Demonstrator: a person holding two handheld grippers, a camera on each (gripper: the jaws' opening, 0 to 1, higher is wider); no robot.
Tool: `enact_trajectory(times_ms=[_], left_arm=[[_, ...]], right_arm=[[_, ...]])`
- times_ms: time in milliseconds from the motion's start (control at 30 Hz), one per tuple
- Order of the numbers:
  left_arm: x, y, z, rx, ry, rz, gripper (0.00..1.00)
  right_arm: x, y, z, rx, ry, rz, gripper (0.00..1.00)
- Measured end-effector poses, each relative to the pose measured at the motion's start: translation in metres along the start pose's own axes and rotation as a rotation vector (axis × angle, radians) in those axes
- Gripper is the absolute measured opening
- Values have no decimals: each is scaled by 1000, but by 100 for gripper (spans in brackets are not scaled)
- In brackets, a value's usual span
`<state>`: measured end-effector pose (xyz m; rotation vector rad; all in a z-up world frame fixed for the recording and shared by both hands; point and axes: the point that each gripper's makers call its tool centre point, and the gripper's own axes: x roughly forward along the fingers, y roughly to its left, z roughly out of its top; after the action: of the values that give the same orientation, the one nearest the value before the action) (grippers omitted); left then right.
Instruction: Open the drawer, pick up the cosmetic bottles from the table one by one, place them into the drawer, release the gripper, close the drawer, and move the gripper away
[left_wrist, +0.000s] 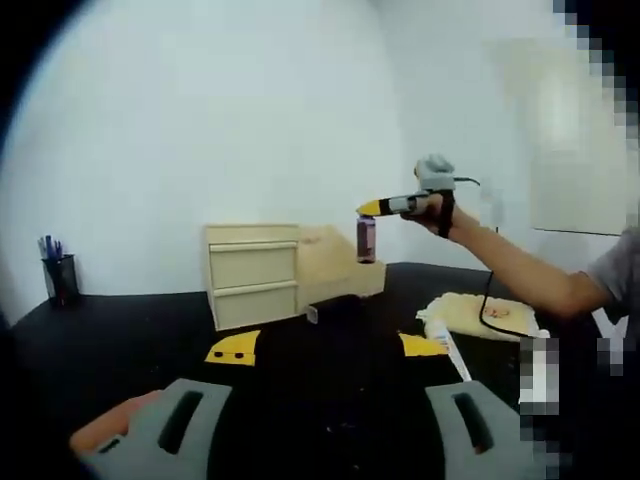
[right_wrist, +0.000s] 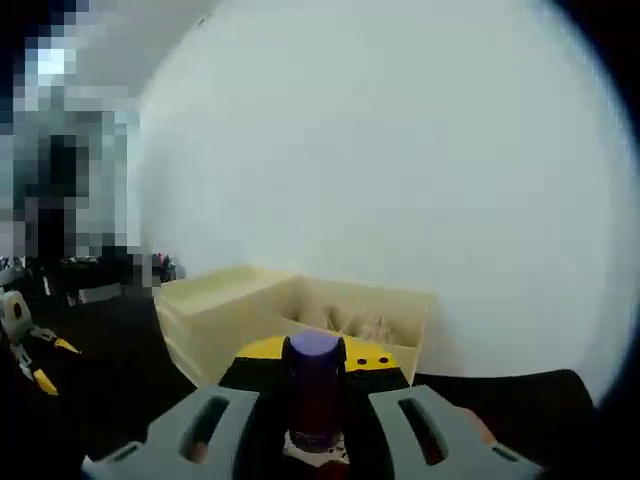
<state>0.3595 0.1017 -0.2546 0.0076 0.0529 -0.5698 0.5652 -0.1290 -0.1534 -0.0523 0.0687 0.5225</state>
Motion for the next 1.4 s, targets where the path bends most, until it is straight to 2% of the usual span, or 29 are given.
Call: enact_trajectory(times_ms=[67,267,400,500,633,1067,1400], left_arm=[[0,5,2,0,0,0,47],[0,2,2,7,-1,0,46],[0,-9,-2,15,1,-3,46],[1,-9,-4,22,9,-6,46],[2,-6,-5,23,13,-7,46],[3,0,-6,32,22,-4,45],[4,2,-6,36,24,0,45]], right_arm=[[0,-5,-1,-16,5,-18,15],[13,-19,-4,-4,7,-38,15],[18,-26,-10,18,6,-71,15],[25,-29,-17,10,20,-81,15],[23,-30,-29,13,33,-93,15],[32,-39,-41,49,43,-96,15],[42,-43,-57,35,78,-105,15]])
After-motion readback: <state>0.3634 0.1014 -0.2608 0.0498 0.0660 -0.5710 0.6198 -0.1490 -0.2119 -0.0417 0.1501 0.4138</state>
